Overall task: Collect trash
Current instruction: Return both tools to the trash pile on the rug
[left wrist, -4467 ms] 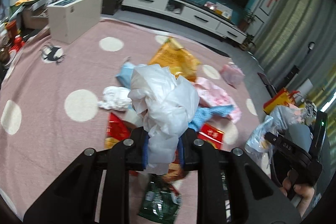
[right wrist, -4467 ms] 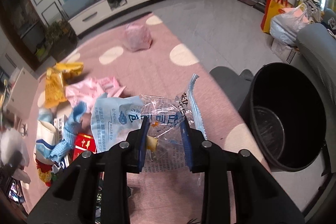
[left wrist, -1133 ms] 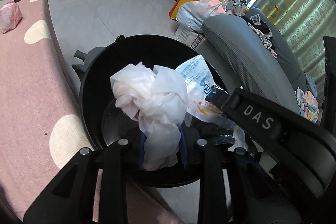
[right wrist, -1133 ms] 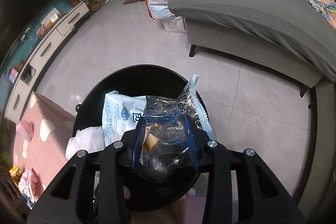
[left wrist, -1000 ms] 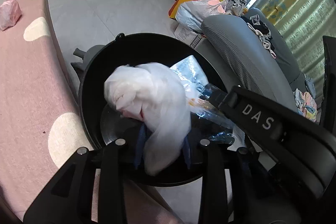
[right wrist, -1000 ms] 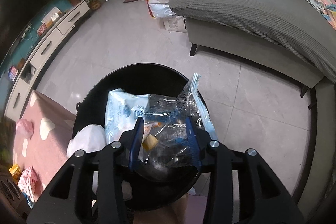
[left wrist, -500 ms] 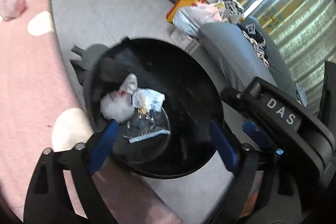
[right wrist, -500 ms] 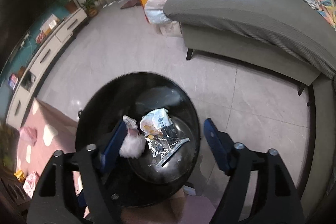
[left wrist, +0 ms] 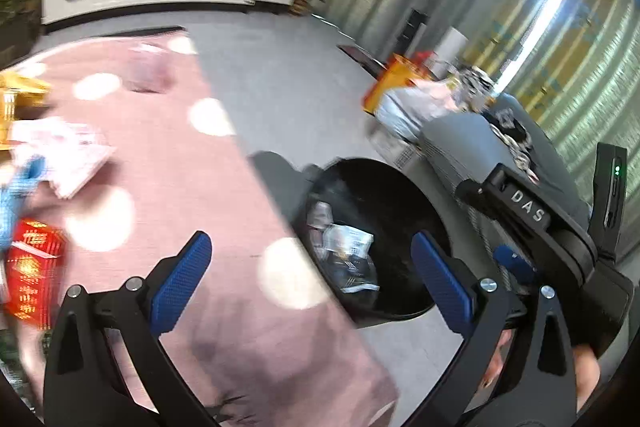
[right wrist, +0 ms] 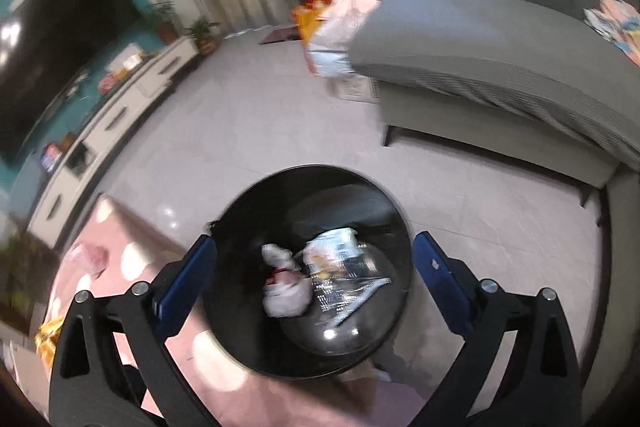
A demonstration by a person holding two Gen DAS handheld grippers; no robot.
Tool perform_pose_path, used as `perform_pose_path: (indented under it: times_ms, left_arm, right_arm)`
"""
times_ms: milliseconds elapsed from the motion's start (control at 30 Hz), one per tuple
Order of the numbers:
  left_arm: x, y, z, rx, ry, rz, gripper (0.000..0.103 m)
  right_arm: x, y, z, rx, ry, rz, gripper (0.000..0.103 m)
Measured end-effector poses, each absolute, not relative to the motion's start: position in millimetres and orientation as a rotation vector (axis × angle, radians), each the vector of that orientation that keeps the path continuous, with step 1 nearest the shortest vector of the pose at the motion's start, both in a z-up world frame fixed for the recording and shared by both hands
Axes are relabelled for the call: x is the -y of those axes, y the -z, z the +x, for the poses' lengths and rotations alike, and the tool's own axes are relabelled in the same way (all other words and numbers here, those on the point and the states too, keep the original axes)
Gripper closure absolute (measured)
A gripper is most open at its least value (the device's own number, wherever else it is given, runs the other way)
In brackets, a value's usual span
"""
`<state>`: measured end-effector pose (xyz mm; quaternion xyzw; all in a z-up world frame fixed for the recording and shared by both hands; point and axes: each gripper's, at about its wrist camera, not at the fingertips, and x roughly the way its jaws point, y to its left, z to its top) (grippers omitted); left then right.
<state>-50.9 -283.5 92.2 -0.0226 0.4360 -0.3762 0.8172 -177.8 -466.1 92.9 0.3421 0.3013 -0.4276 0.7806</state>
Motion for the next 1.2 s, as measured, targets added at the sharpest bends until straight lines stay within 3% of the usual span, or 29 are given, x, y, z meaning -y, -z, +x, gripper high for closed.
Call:
perform_pose_path:
  times_ms: [500, 1200]
  left_arm:
    - [98.2, -91.4, -24.7, -0.935, 0.398, -0.180, 0.003]
    - [12.4, -63.5, 10.0, -1.000, 0.244, -0.306, 0.003]
  right_arm:
    - [377.0, -108.9, -91.9, -0.736, 0.554, 0.571, 0.003]
    - [245.7, -69.9, -19.6, -0.917, 0.320, 0.365, 0.003]
